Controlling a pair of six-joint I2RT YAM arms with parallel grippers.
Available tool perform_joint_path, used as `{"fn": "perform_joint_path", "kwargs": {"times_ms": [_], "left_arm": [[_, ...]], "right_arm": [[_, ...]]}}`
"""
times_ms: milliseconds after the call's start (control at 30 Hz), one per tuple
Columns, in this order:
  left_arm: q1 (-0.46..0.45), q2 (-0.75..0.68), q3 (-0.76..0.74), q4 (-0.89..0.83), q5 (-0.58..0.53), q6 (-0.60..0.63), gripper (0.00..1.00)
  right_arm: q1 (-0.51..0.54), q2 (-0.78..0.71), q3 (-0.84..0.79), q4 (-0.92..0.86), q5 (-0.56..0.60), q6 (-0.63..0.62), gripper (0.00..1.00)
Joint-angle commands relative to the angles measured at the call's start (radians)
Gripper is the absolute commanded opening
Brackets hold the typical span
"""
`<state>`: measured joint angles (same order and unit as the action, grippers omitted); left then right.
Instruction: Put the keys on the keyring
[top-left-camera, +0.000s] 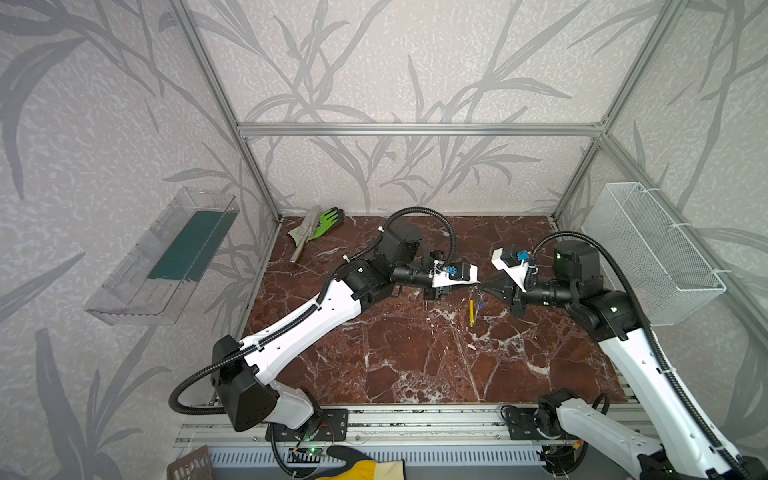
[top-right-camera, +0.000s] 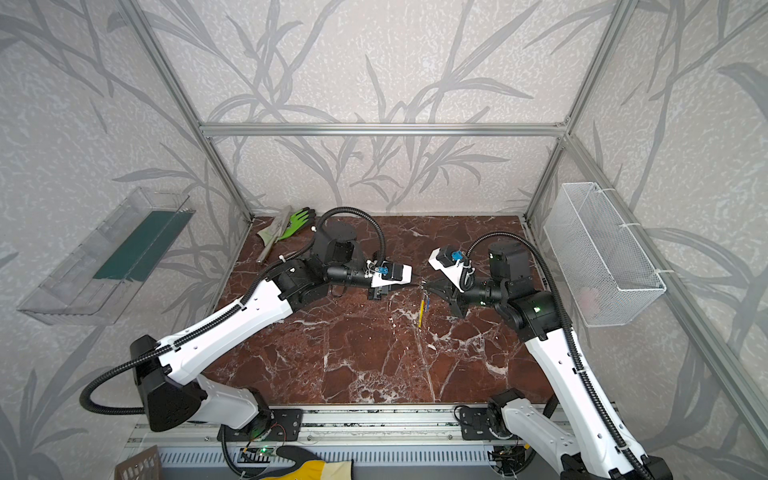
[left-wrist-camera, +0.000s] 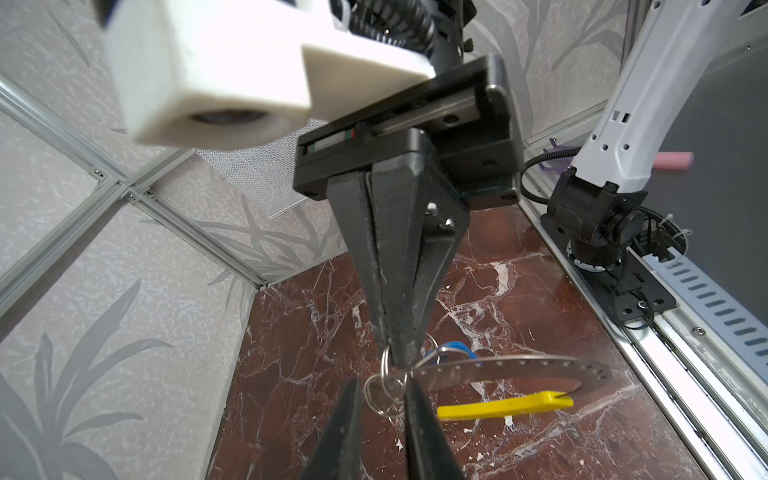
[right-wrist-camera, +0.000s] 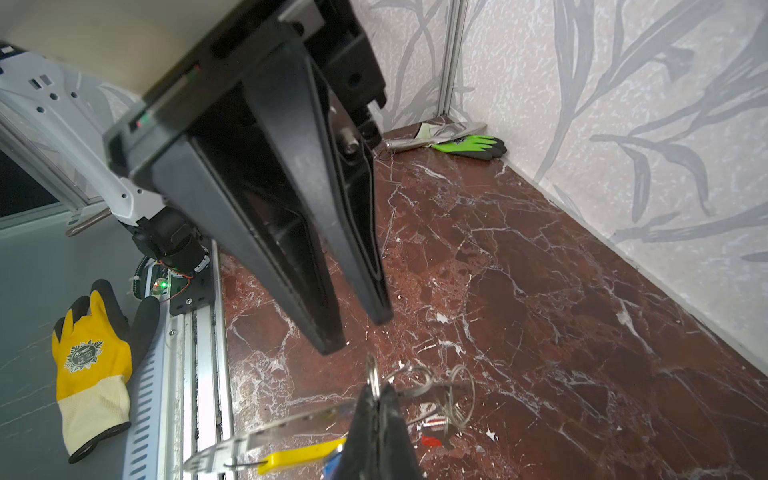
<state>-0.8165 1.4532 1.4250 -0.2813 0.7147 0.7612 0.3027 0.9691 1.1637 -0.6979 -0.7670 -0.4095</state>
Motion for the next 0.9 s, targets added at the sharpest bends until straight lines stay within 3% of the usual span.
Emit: {"fn": "perform_joint_path", "kwargs": {"times_ms": [0,333,567,700,767,867], "left_arm": [[-0.013,0.021,0.032,-0.072,-0.022,0.069,0.22],[-0.030,0.044,0.047,-0.074,-0.039,0.068,0.21],[-0.033,0.040,0.045,-0.062,-0.028,0.056,0.13],[-0.033,0.043,0.040,-0.047,-0.017,0.042,0.00],[-0.032,0.037,0.020,-0.008,-0.020,0.018,0.00],[-0.022,0.021,-0.017,0.072,-0.014,-0.040,0.00]], "right_arm": [[0.009,0.002,0.031,-0.041,-0.003,-0.015,0.00],[0.029,0.003,0.027,-0.041,-0.011,-0.009,0.00],[0.039,0.002,0.024,-0.034,-0.005,-0.014,0.00],[0.046,-0.001,0.018,-0.015,0.007,-0.011,0.00],[0.046,-0.014,0.005,0.011,0.049,0.000,0.17],[0.046,-0.061,-0.029,0.057,0.124,0.002,0.28]]}}
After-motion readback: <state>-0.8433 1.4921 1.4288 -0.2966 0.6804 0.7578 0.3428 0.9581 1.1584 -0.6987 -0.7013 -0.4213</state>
